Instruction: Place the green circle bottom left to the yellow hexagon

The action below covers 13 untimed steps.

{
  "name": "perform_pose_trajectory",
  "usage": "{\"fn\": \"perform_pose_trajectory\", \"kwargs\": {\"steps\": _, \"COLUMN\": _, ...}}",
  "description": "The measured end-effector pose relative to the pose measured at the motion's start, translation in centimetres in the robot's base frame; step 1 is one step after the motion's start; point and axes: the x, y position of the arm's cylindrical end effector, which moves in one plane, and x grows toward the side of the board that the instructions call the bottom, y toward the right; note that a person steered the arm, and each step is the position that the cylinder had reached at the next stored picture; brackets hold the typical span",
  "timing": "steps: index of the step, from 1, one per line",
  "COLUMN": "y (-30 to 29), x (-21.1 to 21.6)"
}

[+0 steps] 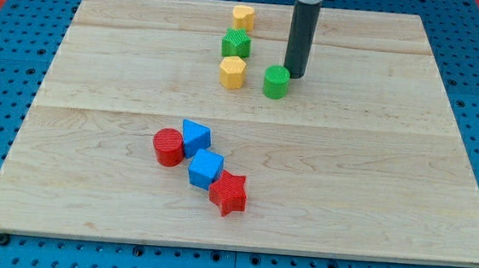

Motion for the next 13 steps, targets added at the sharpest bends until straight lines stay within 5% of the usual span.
{"fn": "perform_pose_trajectory", "kwargs": {"steps": 6, "y": -7.4, "x": 5.1}}
{"fn": "perform_pose_trajectory", "kwargs": {"steps": 8, "y": -5.7, "x": 8.0}}
{"fn": "perform_pose_trajectory", "kwargs": {"steps": 10, "y": 2.9, "x": 25.7}}
{"fn": "perform_pose_trajectory", "kwargs": {"steps": 12, "y": -16.5, "x": 25.9}}
{"fn": "perform_pose_trajectory", "kwargs": {"steps": 13, "y": -17.6, "x": 21.4}}
